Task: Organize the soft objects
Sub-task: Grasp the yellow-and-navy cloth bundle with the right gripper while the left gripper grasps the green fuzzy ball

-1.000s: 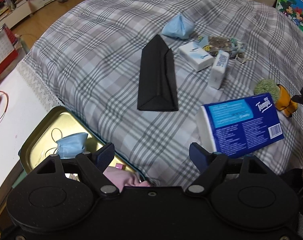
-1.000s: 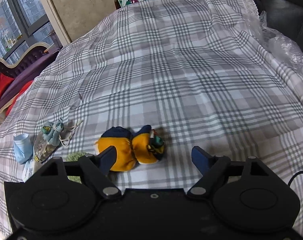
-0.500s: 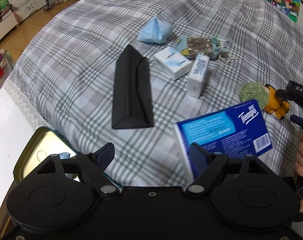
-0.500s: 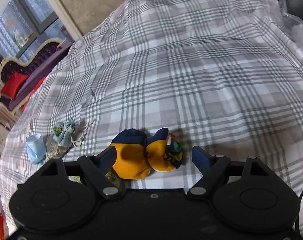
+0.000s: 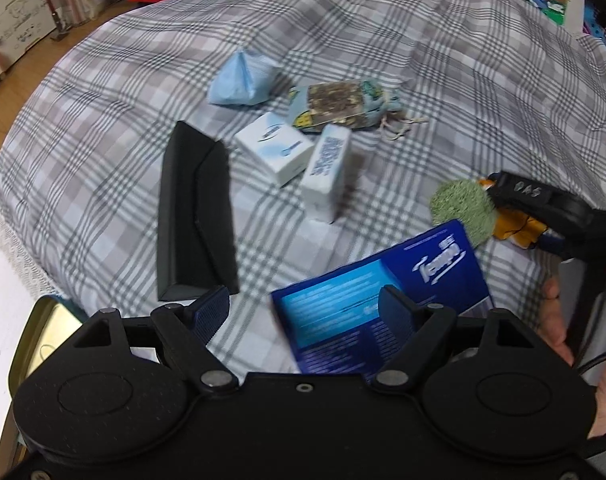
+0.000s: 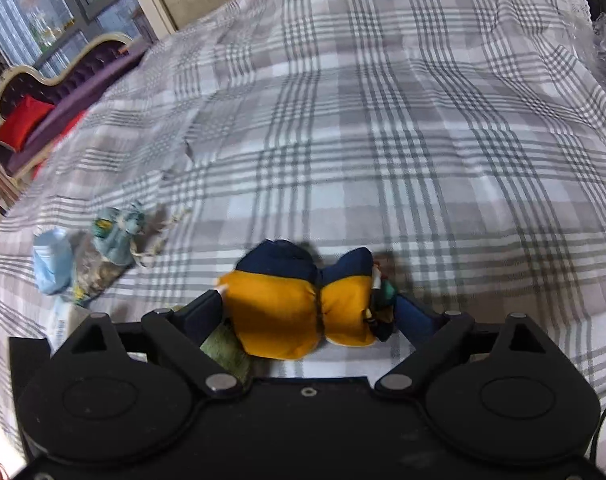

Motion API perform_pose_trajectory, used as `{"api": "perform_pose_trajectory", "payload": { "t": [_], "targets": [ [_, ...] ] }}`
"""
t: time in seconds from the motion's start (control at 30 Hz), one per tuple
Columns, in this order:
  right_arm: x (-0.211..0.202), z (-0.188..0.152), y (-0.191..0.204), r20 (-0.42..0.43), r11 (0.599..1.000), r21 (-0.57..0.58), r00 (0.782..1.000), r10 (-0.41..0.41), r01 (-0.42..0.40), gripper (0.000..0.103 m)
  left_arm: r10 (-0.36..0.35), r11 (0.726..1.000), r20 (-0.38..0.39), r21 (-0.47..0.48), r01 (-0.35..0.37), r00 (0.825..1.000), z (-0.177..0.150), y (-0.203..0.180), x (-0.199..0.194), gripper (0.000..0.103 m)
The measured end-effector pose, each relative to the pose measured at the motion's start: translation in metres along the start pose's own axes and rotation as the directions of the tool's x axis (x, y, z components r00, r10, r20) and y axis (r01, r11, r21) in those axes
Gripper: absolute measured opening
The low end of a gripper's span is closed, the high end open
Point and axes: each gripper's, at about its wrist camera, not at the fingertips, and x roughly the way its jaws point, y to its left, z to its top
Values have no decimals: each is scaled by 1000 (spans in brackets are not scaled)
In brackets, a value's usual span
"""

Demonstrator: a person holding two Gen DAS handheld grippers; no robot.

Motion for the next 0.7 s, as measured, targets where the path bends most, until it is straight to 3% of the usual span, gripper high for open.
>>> {"api": "perform_pose_trajectory", "payload": {
  "t": [0.07,0.2,0.33,0.57,0.7],
  "targets": [
    [2,0,-6,-27,999,22,999,27,-26,76,-14,1000,4,1,14,1000,3,-4,-1,78],
    [-6,-2,-9,9,999,19,999,35,-35,64,-13,1000,22,25,12,1000,12,-19,-2,78],
    [-10,-2,-16,56,999,45,998,-10,7,62,-23,998,39,64,21,999,22,-37,0,79],
    [-13,1,-39,98,986,154,992,-85,69,62,-38,990,1,139,38,999,40,-75,29,79],
    [-11,1,-44,92,985,162,992,-81,66,61,-68,982,-20,178,70,998,45,-95,47,79]
  ]
}}
